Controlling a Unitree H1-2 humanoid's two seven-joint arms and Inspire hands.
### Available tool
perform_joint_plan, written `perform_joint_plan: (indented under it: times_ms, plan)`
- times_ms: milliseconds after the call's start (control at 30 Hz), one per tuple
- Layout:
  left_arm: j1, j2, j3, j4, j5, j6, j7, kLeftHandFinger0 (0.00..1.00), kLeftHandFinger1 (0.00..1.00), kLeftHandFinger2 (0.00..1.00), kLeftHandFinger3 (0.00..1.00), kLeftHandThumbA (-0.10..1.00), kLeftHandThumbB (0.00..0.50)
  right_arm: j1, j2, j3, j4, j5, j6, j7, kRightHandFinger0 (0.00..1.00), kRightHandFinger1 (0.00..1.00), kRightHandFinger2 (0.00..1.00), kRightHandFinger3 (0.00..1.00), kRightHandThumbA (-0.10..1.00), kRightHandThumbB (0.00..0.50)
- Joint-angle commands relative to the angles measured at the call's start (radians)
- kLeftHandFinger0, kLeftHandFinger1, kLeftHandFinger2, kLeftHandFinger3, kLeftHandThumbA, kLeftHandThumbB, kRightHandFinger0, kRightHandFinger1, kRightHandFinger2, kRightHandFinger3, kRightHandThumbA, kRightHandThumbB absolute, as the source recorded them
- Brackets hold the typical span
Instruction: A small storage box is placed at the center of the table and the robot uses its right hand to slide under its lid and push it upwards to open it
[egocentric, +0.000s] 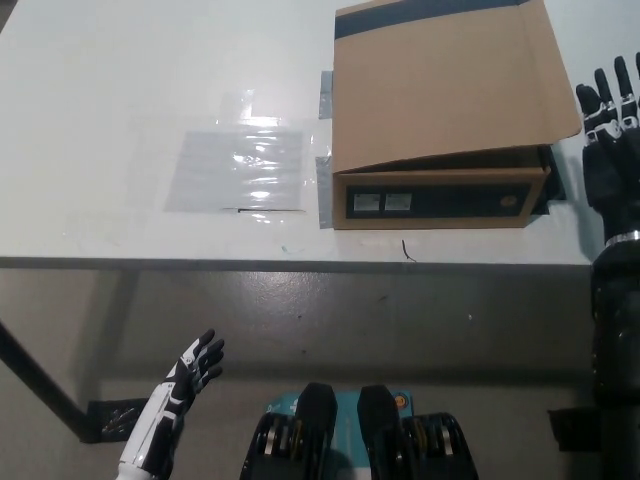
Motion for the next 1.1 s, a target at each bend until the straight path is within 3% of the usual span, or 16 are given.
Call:
perform_joint_plan:
  times_ms: [0,333,833,933,1067]
  plan:
    - [-0.002,0.004,0.000,-0.031,-0.001,-0.021,-0.008,1.00,1.00,1.00,1.00,1.00,0.278,-0.063,0.004,-0.004,0.015,0.015,-0.028,0.053,1.00,1.00,1.00,1.00,1.00,0.311]
    - [-0.003,0.006,-0.002,-0.027,-0.002,-0.035,-0.013,1.00,1.00,1.00,1.00,1.00,0.251,-0.065,0.006,-0.010,0.052,0.014,-0.039,0.075,1.00,1.00,1.00,1.00,1.00,0.337]
    - [-0.008,0.002,-0.003,-0.029,-0.003,-0.022,-0.011,1.00,1.00,1.00,1.00,1.00,0.271,-0.081,0.014,-0.018,0.019,0.036,-0.012,0.087,1.00,1.00,1.00,1.00,1.00,0.320]
    - [-0.010,0.004,-0.003,-0.024,0.003,-0.026,-0.010,1.00,1.00,1.00,1.00,1.00,0.279,-0.070,0.021,0.005,-0.015,0.003,-0.019,0.079,1.00,1.00,1.00,1.00,1.00,0.350]
    - [-0.006,0.005,-0.003,-0.026,0.001,-0.027,-0.012,1.00,1.00,1.00,1.00,1.00,0.260,-0.057,0.037,0.015,-0.058,0.007,0.004,0.062,1.00,1.00,1.00,1.00,1.00,0.333]
